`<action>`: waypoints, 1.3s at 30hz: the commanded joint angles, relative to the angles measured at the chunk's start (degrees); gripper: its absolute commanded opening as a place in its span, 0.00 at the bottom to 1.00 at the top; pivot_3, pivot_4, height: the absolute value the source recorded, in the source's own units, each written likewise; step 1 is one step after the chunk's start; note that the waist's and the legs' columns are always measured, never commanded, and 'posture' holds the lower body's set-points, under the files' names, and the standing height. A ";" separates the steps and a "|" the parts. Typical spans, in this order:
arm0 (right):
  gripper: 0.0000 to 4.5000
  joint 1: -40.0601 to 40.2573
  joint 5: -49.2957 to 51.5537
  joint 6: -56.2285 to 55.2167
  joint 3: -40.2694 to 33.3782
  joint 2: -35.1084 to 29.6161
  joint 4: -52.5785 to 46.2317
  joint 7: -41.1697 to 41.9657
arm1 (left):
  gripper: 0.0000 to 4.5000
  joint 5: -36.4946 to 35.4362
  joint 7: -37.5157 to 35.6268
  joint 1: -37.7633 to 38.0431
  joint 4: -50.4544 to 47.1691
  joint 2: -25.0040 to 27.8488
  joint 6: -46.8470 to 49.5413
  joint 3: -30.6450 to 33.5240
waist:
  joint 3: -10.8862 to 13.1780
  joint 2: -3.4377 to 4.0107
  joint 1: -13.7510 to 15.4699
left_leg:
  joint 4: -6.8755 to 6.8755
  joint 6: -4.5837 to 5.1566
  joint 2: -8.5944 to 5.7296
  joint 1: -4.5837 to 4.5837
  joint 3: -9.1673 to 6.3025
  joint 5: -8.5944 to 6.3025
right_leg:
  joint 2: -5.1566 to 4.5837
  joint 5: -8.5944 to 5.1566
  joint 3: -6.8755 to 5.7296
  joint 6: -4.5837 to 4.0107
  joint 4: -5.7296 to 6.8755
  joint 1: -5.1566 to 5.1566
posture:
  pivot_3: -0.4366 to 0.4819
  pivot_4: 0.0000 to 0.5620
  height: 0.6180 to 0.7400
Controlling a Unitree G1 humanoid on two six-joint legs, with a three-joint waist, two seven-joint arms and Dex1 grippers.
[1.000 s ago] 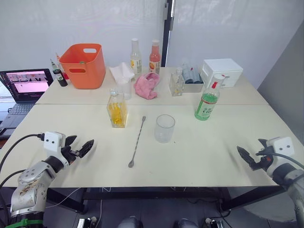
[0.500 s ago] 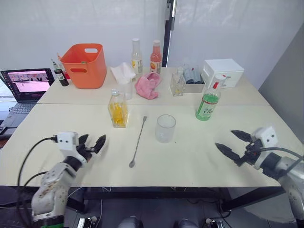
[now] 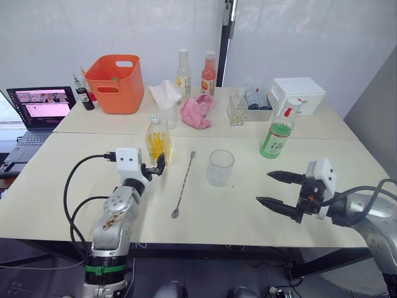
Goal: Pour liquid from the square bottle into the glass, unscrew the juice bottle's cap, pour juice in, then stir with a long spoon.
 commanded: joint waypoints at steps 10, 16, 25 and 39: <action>1.00 1.55 -1.45 -2.73 -3.08 -0.79 0.69 -0.20 | 1.00 4.02 1.42 -11.55 13.42 0.29 -1.82 0.22 | 0.05 -0.08 0.02 | 0.03 -0.04 -0.03 -0.01 0.01 0.03 | 0.01 0.01 -0.05 0.03 0.01 0.00 | 0.48 0.27 1.00; 1.00 3.63 -1.69 -3.77 -5.27 -1.04 1.82 0.13 | 1.00 4.23 -0.60 -16.47 19.96 0.27 -2.66 -0.30 | 0.09 -0.16 0.05 | 0.04 -0.06 -0.04 -0.02 0.01 0.04 | 0.01 0.03 -0.05 0.06 0.01 0.01 | 0.48 0.27 1.00; 1.00 4.69 -2.45 -4.59 -6.56 -0.89 2.47 0.12 | 1.00 5.22 0.47 -20.18 25.66 -0.09 -3.95 0.13 | 0.11 -0.18 0.01 | 0.04 -0.31 -0.04 -0.03 0.03 0.19 | 0.01 0.06 -0.03 0.11 -0.01 0.01 | 0.48 0.27 1.00; 1.00 4.83 -1.65 -4.99 -7.20 -0.85 1.17 -0.03 | 0.62 6.12 -0.47 -21.12 28.57 0.08 -8.76 0.47 | 0.14 -0.23 0.18 | 0.06 -0.35 -0.04 -0.04 0.03 0.22 | 0.00 0.08 -0.03 0.13 0.00 0.01 | 0.48 0.27 1.00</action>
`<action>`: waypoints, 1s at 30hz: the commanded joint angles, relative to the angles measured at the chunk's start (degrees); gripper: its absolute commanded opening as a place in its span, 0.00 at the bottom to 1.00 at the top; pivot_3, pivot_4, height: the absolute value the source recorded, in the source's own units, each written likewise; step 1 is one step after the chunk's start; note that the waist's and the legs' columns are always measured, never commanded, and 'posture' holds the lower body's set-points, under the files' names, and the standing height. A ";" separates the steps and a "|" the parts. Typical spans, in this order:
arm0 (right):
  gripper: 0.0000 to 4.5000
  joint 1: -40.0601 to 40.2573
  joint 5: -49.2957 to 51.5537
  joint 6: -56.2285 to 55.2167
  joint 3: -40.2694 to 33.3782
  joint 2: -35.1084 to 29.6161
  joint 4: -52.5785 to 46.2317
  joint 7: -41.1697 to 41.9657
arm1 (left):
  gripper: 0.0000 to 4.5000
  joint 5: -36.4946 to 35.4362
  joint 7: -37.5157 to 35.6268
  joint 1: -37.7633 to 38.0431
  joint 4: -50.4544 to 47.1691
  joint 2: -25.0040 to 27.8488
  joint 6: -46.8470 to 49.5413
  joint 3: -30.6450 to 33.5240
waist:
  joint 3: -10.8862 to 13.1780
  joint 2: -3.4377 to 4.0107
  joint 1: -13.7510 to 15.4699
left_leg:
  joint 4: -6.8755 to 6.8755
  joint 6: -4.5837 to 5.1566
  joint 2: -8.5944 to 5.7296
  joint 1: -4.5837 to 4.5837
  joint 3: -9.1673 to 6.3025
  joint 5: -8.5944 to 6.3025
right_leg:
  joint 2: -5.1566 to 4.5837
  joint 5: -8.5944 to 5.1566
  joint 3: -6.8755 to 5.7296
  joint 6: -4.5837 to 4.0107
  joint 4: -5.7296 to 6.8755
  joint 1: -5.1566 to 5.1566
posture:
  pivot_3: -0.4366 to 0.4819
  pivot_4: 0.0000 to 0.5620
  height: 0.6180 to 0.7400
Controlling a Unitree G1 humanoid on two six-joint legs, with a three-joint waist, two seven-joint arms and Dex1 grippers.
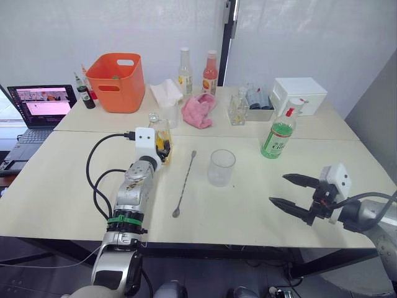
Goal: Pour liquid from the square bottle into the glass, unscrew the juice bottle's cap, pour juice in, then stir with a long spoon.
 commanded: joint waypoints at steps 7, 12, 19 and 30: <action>1.00 0.25 0.69 -1.04 -2.86 -0.45 -1.98 -0.32 | 0.62 -1.21 -5.26 -1.13 -3.20 2.22 -7.61 0.76 | 0.11 -0.17 -0.08 | 0.01 -0.02 0.00 -0.07 0.00 0.01 | 0.00 0.01 -0.01 0.00 0.00 -0.05 | 0.48 0.27 1.00; 1.00 0.67 0.85 -0.75 -3.24 -0.27 -2.55 -1.02 | 0.62 -4.90 -15.57 1.37 -8.91 7.24 -8.84 1.43 | 0.15 -0.24 -0.43 | 0.01 -0.03 0.01 -0.21 0.01 0.02 | 0.02 0.03 -0.04 0.04 0.02 -0.10 | 0.48 0.27 1.00; 1.00 1.00 0.96 -0.48 -3.56 -0.19 -2.88 -1.49 | 0.62 -13.77 -34.68 4.31 -16.01 16.97 -4.59 1.87 | 0.19 -0.30 -0.40 | 0.10 -0.05 0.00 -0.50 0.06 0.03 | 0.06 0.05 -0.09 0.09 -0.03 -0.28 | 0.48 0.27 1.00; 1.00 0.10 0.85 -0.24 -3.06 -0.59 -2.20 -1.11 | 0.62 -28.43 -62.14 7.08 -22.83 27.64 10.92 -2.13 | 0.23 -0.24 -0.37 | 0.35 -0.01 0.03 -0.50 0.04 0.01 | 0.10 0.06 -0.07 0.13 0.06 -0.24 | 0.48 0.27 1.00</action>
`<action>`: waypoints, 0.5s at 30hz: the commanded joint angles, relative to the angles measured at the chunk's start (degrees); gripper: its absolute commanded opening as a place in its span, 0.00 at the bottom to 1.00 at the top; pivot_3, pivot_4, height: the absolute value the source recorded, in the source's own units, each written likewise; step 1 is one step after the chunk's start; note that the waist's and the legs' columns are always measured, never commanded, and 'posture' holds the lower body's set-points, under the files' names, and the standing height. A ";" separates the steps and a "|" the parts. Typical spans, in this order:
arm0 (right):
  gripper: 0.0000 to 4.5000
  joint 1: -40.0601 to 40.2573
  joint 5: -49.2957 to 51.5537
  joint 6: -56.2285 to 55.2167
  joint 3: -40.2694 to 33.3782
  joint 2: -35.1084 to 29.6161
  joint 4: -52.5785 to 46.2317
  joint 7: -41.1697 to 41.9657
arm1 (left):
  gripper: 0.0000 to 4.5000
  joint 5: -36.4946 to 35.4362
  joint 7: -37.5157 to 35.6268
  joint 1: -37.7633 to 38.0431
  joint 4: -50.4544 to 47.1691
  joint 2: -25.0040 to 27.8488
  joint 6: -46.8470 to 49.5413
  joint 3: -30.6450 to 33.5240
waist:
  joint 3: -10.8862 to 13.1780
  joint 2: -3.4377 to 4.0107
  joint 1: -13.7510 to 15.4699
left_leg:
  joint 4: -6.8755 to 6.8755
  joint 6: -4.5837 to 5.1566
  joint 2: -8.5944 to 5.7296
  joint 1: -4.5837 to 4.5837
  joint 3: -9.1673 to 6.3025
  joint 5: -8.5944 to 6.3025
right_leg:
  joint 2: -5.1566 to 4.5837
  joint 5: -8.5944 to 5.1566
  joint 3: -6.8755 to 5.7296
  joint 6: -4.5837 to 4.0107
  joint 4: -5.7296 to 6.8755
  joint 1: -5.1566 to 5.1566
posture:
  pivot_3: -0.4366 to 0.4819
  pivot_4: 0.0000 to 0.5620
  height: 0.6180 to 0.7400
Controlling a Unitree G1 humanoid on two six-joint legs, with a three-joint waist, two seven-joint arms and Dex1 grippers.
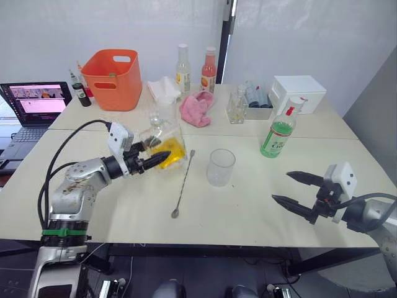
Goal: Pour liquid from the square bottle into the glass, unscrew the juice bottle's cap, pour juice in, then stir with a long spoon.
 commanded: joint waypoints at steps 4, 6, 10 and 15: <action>1.00 -0.93 0.82 0.23 -0.98 -0.78 -0.94 0.27 | 0.62 -2.95 -8.82 -3.13 -6.31 -1.21 -0.12 -4.63 | 0.01 0.01 0.04 | 0.24 0.09 0.00 0.00 -0.01 -0.06 | 0.00 0.00 0.03 0.02 -0.03 0.07 | 0.48 0.27 1.00; 1.00 -0.90 0.93 0.54 -0.99 -0.91 -1.23 0.30 | 0.62 -0.81 -10.03 -3.77 -6.14 -3.32 -2.76 -7.86 | 0.01 0.01 0.06 | 0.31 0.13 0.00 0.00 0.00 -0.08 | 0.00 0.01 0.07 0.02 -0.04 0.07 | 0.48 0.27 1.00; 1.00 -0.91 1.07 1.21 -1.03 -1.08 -1.85 0.24 | 0.62 3.14 -10.82 -4.94 -3.84 -8.01 -7.81 -12.90 | 0.01 0.02 0.00 | 0.33 0.16 0.00 0.00 0.00 -0.10 | -0.01 0.01 0.11 0.01 0.02 0.03 | 0.48 0.27 1.00; 1.00 -0.81 1.17 1.86 -1.41 -1.23 -2.55 0.10 | 0.62 8.42 -10.32 -6.75 1.66 -14.45 -15.74 -17.04 | 0.01 0.02 0.07 | 0.36 0.21 -0.02 0.00 0.02 -0.12 | -0.01 0.02 0.13 0.01 0.04 0.02 | 0.48 0.27 1.00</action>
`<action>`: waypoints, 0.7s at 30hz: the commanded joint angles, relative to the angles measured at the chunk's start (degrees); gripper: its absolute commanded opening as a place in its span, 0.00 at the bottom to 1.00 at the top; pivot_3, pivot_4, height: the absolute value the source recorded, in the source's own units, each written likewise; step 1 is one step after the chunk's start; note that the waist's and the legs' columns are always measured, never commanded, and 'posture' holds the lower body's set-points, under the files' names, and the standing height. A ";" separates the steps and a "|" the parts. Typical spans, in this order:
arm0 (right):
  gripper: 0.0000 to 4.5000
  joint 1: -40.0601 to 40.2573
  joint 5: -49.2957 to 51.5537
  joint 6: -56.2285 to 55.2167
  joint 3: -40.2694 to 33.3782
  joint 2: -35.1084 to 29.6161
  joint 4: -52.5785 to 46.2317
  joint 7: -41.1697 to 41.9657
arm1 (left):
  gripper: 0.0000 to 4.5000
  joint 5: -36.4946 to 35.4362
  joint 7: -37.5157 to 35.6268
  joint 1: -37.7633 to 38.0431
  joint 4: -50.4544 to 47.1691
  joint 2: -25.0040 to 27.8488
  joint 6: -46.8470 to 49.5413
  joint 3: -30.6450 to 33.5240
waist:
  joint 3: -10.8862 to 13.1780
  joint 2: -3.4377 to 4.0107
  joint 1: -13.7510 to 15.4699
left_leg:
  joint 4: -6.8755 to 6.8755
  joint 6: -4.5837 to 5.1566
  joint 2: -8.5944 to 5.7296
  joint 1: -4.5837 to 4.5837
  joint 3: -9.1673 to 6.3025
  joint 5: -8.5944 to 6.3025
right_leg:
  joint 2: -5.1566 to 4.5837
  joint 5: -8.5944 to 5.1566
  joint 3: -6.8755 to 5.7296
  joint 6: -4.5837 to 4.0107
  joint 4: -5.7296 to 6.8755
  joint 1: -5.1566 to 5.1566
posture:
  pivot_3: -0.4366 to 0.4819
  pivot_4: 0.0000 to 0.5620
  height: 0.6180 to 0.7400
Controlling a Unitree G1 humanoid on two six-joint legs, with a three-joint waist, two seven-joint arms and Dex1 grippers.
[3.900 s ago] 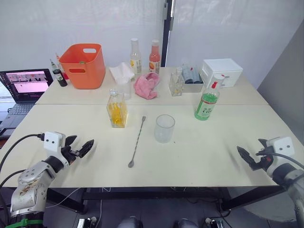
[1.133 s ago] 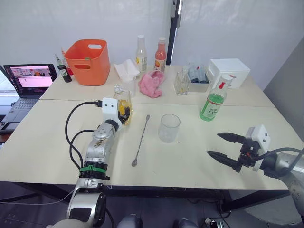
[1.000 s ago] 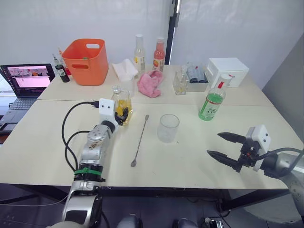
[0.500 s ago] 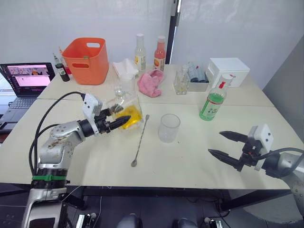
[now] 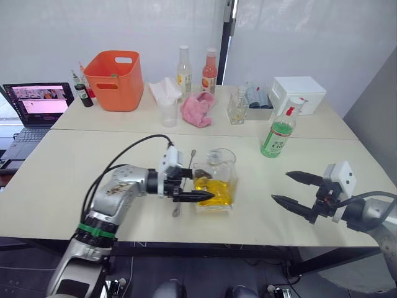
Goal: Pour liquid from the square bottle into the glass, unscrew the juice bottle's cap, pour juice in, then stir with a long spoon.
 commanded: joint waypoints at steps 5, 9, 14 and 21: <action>1.00 -0.08 1.21 0.59 -1.83 -0.72 -2.69 -0.35 | 0.62 4.46 0.81 -2.69 5.28 -6.05 -10.50 -1.47 | 0.00 0.00 -0.19 | 0.02 0.14 0.01 0.00 0.01 -0.08 | 0.00 0.00 0.02 0.00 0.00 -0.02 | 0.48 0.27 1.00; 1.00 0.16 1.28 0.86 -2.03 -0.79 -2.96 -0.39 | 0.62 6.81 0.18 -2.60 6.35 -5.67 -10.95 -2.91 | 0.00 0.00 -0.13 | 0.02 0.19 0.02 0.00 0.01 -0.11 | 0.00 0.00 0.02 0.00 0.00 -0.03 | 0.48 0.27 1.00; 1.00 -0.03 1.08 0.85 -1.76 -0.78 -2.77 -0.33 | 0.62 8.93 0.95 -3.54 6.98 -5.82 -10.33 -3.82 | 0.00 0.00 0.03 | 0.05 0.23 0.01 -0.01 0.00 -0.13 | -0.01 0.00 0.02 0.01 0.00 -0.02 | 0.48 0.27 1.00; 1.00 -0.38 1.11 0.93 -1.42 -0.55 -2.77 -0.61 | 0.62 11.56 2.39 -1.08 9.91 -7.04 -13.80 -4.60 | -0.01 0.02 0.20 | 0.19 0.52 0.02 0.00 -0.01 -0.31 | -0.03 0.02 0.01 0.04 0.01 0.06 | 0.48 0.27 1.00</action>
